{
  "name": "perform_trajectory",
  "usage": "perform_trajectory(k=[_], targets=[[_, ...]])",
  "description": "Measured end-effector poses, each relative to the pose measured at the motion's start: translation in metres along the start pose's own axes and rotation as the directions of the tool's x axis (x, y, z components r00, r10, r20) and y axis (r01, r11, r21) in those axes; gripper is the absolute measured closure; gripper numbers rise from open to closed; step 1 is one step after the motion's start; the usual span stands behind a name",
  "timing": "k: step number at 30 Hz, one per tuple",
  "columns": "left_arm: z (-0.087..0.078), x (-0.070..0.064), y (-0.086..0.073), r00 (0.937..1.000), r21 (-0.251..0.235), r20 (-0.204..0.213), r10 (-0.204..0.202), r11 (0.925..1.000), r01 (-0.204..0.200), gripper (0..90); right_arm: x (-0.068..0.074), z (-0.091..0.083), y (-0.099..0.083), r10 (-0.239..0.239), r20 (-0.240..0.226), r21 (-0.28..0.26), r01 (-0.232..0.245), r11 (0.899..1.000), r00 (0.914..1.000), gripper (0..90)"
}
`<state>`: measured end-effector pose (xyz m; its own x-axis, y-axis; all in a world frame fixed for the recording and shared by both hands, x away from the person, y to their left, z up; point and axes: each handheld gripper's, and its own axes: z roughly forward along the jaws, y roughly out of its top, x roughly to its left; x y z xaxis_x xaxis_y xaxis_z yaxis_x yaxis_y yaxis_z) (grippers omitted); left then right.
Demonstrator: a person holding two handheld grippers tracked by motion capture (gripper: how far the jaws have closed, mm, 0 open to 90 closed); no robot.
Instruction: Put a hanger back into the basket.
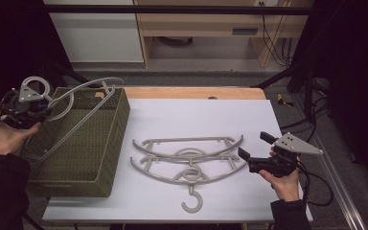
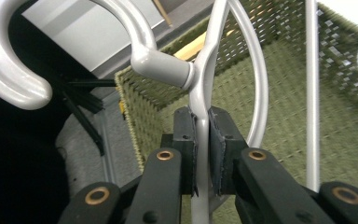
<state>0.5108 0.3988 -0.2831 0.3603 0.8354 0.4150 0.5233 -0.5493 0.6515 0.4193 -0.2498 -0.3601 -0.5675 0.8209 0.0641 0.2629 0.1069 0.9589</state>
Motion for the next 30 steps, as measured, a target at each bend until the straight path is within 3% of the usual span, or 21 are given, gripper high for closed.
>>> perform_trajectory(k=[3, 10, 14, 20, 30], targets=[[0.007, -0.001, -0.004, 0.9999, 0.000, -0.009, -0.005, 1.0000, 0.005, 82.4, 0.000, 0.001, 0.000, 0.001, 0.002, 0.000, -0.001, 1.000, 1.0000, 3.7], [0.027, -0.002, -0.018, 0.9997, 0.071, -0.024, 0.012, 0.9974, -0.010, 82.4, 0.000, 0.002, -0.001, 0.000, 0.006, 0.007, 0.000, 1.000, 1.0000, 3.7], [0.037, -0.004, -0.030, 0.9999, 0.082, -0.011, -0.009, 0.9966, 0.010, 82.4, 0.000, 0.002, -0.001, -0.001, 0.007, 0.009, 0.001, 1.000, 1.0000, 3.7], [0.052, -0.017, -0.040, 0.9999, 0.115, -0.004, 0.011, 0.9933, -0.010, 82.4, 0.001, 0.003, -0.002, -0.001, 0.007, 0.011, 0.001, 1.000, 1.0000, 3.7], [0.077, -0.035, -0.049, 0.9981, 0.190, 0.048, -0.038, 0.9813, 0.028, 82.2, 0.001, 0.003, -0.001, -0.004, 0.007, 0.008, 0.004, 1.000, 1.0000, 3.9]])
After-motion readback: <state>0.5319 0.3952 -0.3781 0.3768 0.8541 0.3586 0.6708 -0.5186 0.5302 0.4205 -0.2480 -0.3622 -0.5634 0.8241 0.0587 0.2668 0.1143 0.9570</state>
